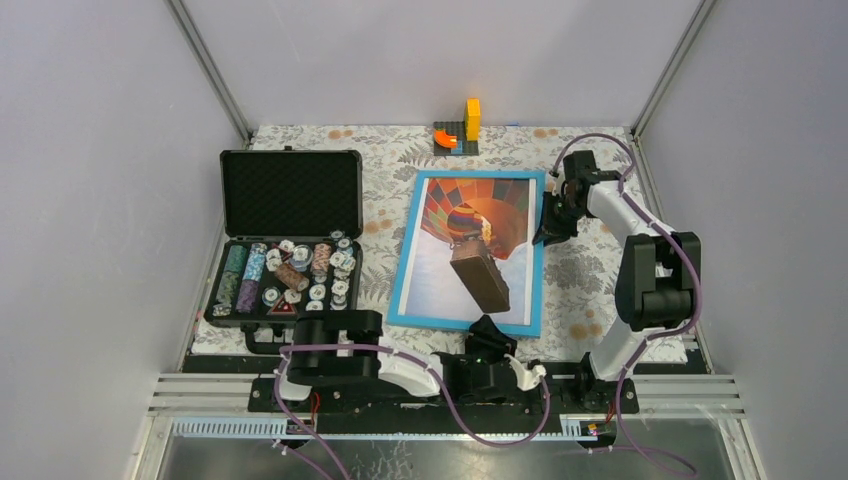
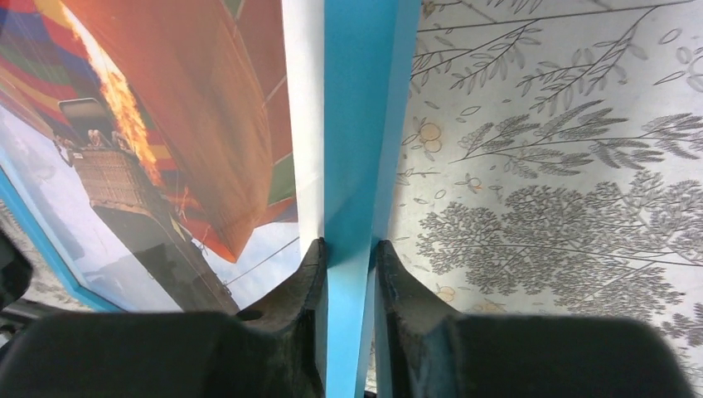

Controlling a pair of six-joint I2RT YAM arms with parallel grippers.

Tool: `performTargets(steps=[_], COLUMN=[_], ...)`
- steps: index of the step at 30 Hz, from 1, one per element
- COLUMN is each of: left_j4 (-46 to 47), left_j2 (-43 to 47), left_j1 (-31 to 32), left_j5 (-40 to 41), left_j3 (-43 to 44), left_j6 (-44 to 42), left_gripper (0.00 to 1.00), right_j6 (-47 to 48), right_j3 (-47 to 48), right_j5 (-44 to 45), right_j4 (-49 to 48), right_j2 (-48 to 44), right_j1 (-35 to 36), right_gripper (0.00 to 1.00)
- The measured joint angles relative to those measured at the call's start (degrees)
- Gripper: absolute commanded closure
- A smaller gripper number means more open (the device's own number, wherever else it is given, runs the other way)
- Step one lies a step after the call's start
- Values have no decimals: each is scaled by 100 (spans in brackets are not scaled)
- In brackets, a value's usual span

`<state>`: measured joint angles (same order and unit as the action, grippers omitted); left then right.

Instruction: Take the photo out of the frame

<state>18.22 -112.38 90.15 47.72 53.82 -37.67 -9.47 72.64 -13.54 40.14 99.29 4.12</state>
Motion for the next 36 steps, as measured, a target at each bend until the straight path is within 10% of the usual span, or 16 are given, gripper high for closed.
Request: performTargets(steps=[2,8,21,28,36], left_j4=[50,-588,-1058,-1274,-1858], left_j2=[-11,-2,319,470,658], left_j1=[17,-9,-142,-201,-280], left_j5=[138,70,79,81,11], left_j3=[4,146,470,706,1178], left_j6=[15,306,811,1058,1534], left_gripper=[77,100,100,89,40], right_j6=[-9,-35,-48,-382,-684], right_j3=[-26,-39,-1331,-2020,-1659], right_j5=[-118,-1163,-2885,-3805,-3718], right_j4=[15,-72,-697,-1853,-1801], right_j2=[-24,-247,-575,-728,-872], right_j1=[-4,-79,-1001,-997,-1001], right_gripper=[28,2,0,36,86])
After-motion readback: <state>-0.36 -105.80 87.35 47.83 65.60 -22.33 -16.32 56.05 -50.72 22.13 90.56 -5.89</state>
